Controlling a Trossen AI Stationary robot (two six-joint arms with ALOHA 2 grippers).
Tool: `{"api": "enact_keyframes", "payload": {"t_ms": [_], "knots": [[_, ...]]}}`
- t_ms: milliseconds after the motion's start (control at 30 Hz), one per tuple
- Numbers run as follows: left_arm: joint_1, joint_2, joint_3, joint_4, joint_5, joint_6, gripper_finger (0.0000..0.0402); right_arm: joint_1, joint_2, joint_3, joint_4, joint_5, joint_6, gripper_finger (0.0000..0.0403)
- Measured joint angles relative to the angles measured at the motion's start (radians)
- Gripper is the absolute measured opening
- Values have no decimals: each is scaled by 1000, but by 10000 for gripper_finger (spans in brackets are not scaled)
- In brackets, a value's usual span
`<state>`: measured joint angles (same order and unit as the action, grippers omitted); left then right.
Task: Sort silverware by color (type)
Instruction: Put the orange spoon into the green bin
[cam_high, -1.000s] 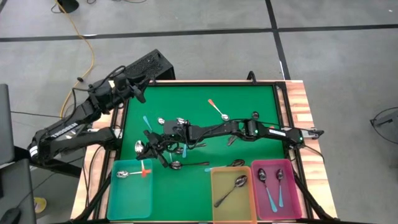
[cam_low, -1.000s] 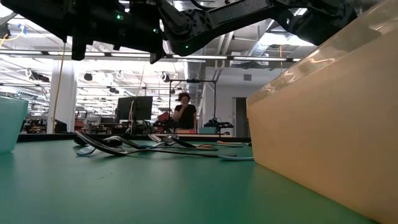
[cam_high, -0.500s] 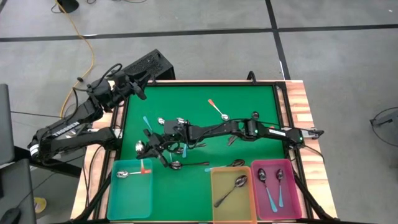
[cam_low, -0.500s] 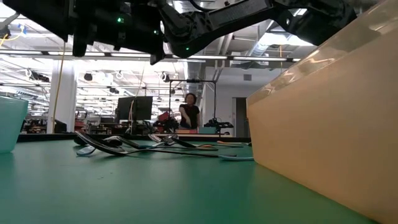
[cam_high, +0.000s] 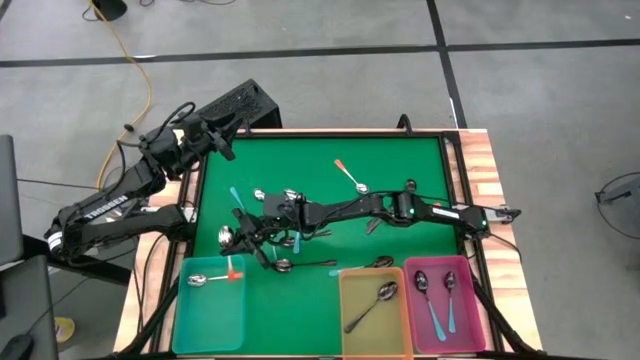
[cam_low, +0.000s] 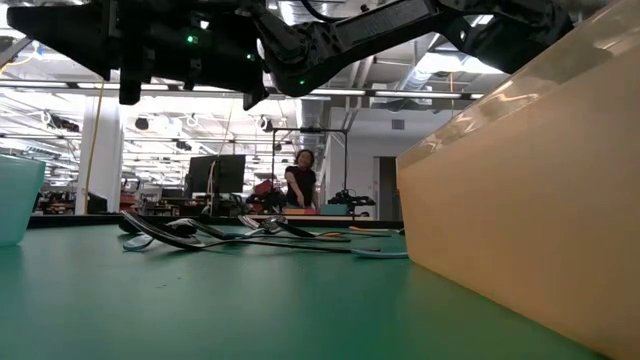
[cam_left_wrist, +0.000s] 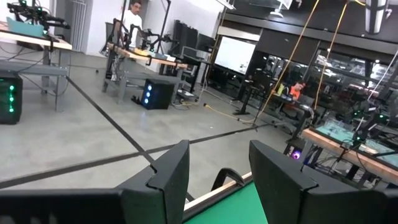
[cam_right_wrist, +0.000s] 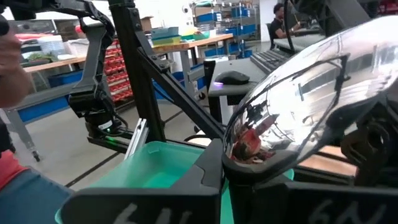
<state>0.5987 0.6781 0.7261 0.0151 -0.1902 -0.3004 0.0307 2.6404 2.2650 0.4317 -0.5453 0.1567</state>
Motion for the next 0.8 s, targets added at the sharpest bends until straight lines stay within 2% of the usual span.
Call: {"api": "enact_keyframes", "payload": {"t_ms": [400,800], "knots": [[0,0,0,-1,0,1,151,-4,0,1,-30,25,22,79],[0,0,0,-2,0,8,151,-7,-1,1,-58,62,-24,89]]}}
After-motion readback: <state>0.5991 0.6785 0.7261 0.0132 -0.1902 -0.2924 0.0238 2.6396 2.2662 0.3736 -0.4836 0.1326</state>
